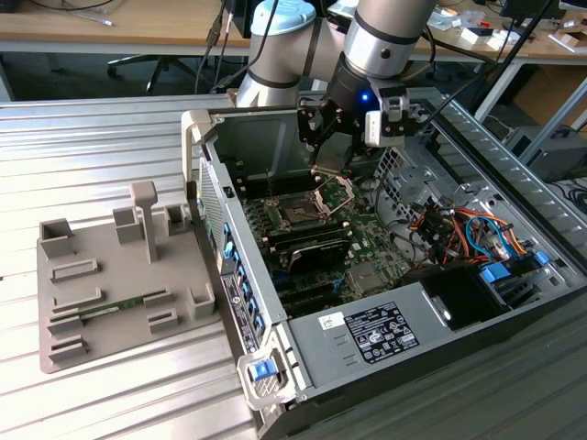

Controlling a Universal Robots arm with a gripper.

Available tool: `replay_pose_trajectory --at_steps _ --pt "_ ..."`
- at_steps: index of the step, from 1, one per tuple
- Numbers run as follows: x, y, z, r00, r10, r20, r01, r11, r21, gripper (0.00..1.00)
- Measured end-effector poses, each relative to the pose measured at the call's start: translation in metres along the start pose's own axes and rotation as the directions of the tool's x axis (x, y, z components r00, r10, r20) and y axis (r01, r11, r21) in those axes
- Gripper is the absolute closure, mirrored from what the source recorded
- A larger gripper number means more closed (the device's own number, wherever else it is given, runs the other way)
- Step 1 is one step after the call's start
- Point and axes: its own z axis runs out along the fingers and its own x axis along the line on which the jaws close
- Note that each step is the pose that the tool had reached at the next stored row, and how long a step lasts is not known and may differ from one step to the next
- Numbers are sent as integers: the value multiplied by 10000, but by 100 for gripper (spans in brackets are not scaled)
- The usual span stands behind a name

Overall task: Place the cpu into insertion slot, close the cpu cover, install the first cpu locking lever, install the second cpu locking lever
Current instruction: 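Place the cpu into insertion slot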

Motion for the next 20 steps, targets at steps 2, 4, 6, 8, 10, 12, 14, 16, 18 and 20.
replay_pose_trajectory --at_steps 2,4,6,8,10,12,14,16,18,20 --pt "0 0 1 10000 29 3 -29 10000 -1 46" --pt "0 0 1 10000 51 4 -51 10000 -2 46" --pt "0 0 1 10000 68 6 -68 10000 -1 46" --pt "0 0 2 10000 87 8 -87 10000 -2 46" --pt "0 0 2 9999 108 9 -108 9999 -3 46" --pt "0 0 3 9999 130 12 -130 9999 -3 46" --pt "0 0 3 9999 159 14 -159 9999 -3 46" --pt "0 0 3 9998 180 16 -180 9998 -4 46" --pt "0 0 4 9998 194 17 -194 9998 -5 46" --pt "0 0 4 9998 211 19 -211 9998 -4 46"
